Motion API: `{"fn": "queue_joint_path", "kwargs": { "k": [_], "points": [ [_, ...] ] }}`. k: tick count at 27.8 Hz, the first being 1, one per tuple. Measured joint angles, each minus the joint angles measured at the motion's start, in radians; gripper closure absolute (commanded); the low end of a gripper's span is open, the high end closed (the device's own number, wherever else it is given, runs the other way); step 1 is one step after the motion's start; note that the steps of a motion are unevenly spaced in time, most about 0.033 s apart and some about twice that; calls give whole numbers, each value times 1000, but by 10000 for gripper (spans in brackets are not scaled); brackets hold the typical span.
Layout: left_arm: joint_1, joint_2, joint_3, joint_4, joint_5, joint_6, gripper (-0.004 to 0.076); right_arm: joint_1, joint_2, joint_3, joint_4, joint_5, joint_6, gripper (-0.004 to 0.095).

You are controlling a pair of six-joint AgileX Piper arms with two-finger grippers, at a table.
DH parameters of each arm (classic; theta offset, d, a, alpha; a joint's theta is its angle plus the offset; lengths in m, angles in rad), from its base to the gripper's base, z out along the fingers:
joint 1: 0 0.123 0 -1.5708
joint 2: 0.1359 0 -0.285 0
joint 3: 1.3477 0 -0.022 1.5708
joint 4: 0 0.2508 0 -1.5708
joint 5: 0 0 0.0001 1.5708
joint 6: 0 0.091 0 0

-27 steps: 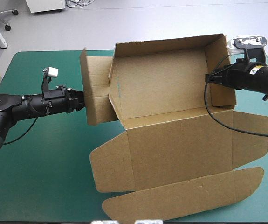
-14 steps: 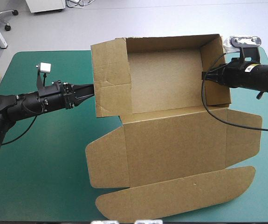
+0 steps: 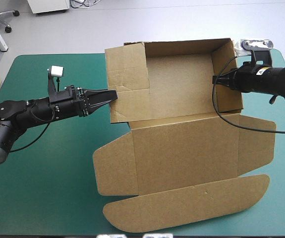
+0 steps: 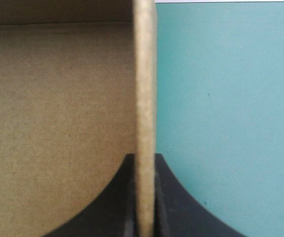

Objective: Fold the box

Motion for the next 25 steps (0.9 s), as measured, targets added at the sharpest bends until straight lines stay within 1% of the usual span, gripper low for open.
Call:
{"fn": "queue_joint_path", "kwargs": {
  "k": [4,8,16,21,25],
  "points": [
    [-5,0,-15,-2,0,0,285,0,1,0,4,-1,0,927],
    [-16,0,-71,-15,0,-19,285,0,1,0,9,-1,0,927],
    [-81,0,-92,0,2,-41,285,0,1,0,6,-1,0,927],
    [-101,0,-168,5,5,-71,285,0,1,0,6,0,0,927],
    [-106,0,-220,80,16,-111,285,0,1,0,6,3,0,927]
  ]
}}
